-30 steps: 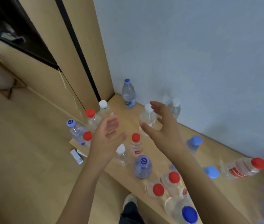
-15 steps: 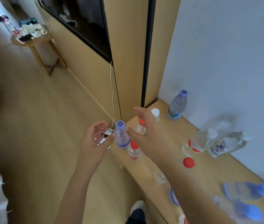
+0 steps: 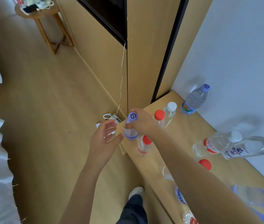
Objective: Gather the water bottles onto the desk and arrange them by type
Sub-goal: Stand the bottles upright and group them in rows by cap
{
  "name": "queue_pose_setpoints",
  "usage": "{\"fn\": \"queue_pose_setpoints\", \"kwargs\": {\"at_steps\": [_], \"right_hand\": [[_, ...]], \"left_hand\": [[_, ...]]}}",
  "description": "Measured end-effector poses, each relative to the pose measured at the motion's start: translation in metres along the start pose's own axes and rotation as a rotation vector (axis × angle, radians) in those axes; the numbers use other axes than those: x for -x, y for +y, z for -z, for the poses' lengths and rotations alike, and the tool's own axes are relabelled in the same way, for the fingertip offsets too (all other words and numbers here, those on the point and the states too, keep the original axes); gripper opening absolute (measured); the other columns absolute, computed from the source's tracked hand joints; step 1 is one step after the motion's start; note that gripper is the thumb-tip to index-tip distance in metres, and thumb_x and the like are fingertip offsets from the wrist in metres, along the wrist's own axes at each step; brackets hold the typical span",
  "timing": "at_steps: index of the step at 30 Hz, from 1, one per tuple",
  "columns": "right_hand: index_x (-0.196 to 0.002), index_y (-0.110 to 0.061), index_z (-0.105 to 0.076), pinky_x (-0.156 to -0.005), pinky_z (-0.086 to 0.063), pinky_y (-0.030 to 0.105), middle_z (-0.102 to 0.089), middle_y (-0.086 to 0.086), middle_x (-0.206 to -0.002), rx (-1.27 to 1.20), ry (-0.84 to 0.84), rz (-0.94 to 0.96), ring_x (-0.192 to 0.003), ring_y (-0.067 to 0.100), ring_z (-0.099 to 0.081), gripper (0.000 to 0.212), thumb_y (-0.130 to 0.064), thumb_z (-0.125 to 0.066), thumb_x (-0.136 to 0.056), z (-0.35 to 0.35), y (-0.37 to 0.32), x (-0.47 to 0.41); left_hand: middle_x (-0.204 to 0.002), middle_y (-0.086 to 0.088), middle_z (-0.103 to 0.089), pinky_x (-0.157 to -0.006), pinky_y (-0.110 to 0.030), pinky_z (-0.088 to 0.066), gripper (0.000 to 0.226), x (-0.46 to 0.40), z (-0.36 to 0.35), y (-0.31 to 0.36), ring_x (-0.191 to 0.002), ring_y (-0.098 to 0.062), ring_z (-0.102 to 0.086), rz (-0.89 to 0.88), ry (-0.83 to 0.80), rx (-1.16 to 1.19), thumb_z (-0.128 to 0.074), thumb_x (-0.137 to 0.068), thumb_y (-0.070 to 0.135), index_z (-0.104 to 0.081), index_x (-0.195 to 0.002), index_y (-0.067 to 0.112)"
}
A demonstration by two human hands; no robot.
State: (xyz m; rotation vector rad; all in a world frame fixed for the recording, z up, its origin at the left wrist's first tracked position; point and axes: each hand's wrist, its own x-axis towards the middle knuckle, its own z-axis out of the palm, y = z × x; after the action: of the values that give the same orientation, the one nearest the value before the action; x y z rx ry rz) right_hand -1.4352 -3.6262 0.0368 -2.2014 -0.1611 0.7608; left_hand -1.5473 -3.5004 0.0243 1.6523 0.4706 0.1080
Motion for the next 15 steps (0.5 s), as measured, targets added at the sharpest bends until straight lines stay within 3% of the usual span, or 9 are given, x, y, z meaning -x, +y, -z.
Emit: {"fn": "queue_pose_setpoints", "kwargs": {"at_steps": [1,4,7,11,15], "right_hand": [[-0.087,-0.008,-0.055,-0.071,-0.038,0.028,-0.050,0.007,-0.083,0.040,-0.025,-0.001,-0.079,0.020,-0.046,0.022,-0.014,-0.076,-0.080,0.000,-0.001,-0.003],[-0.063,-0.015,-0.037,-0.066,-0.032,0.028,-0.037,0.001,-0.065,0.104,-0.052,0.002,-0.071,0.017,-0.036,0.038,-0.006,-0.070,-0.080,-0.002,-0.002,-0.010],[-0.062,-0.017,-0.032,-0.067,-0.029,0.029,-0.035,0.004,-0.067,0.106,-0.036,0.027,-0.073,0.020,-0.032,0.040,-0.002,-0.064,-0.081,-0.004,-0.003,-0.011],[-0.078,-0.007,-0.053,-0.069,-0.034,0.029,-0.047,0.011,-0.080,-0.017,-0.009,0.076,-0.076,0.020,-0.040,0.017,-0.008,-0.068,-0.085,0.002,-0.006,0.001],[-0.075,-0.006,-0.059,-0.064,-0.040,0.019,-0.055,-0.004,-0.069,-0.265,0.067,0.185,-0.066,0.008,-0.049,0.021,-0.010,-0.078,-0.080,0.025,-0.018,0.027]], "left_hand": [[-0.112,0.012,-0.066,-0.082,-0.011,-0.050,0.039,-0.001,-0.001,-0.002,-0.104,-0.003,-0.064,0.005,-0.004,-0.001,-0.078,-0.081,0.006,-0.062,-0.111,0.027],[-0.114,0.011,-0.066,-0.084,-0.014,-0.051,0.041,-0.003,-0.003,-0.007,-0.108,-0.007,-0.063,0.017,-0.015,-0.017,-0.077,-0.082,0.005,-0.062,-0.116,0.022],[-0.117,0.007,-0.065,-0.087,-0.017,-0.049,0.044,-0.003,-0.004,-0.011,-0.111,-0.012,-0.062,0.032,-0.018,-0.021,-0.077,-0.082,0.005,-0.060,-0.121,0.018],[-0.119,0.005,-0.063,-0.094,-0.024,-0.049,0.048,-0.003,-0.001,-0.013,-0.112,-0.013,-0.061,0.031,-0.038,-0.040,-0.079,-0.080,0.003,-0.060,-0.122,0.017],[-0.118,0.014,-0.062,-0.094,-0.020,-0.048,0.059,-0.007,-0.001,-0.007,-0.109,0.003,-0.059,-0.029,-0.105,-0.076,-0.083,-0.073,-0.001,-0.057,-0.120,0.022]]}}
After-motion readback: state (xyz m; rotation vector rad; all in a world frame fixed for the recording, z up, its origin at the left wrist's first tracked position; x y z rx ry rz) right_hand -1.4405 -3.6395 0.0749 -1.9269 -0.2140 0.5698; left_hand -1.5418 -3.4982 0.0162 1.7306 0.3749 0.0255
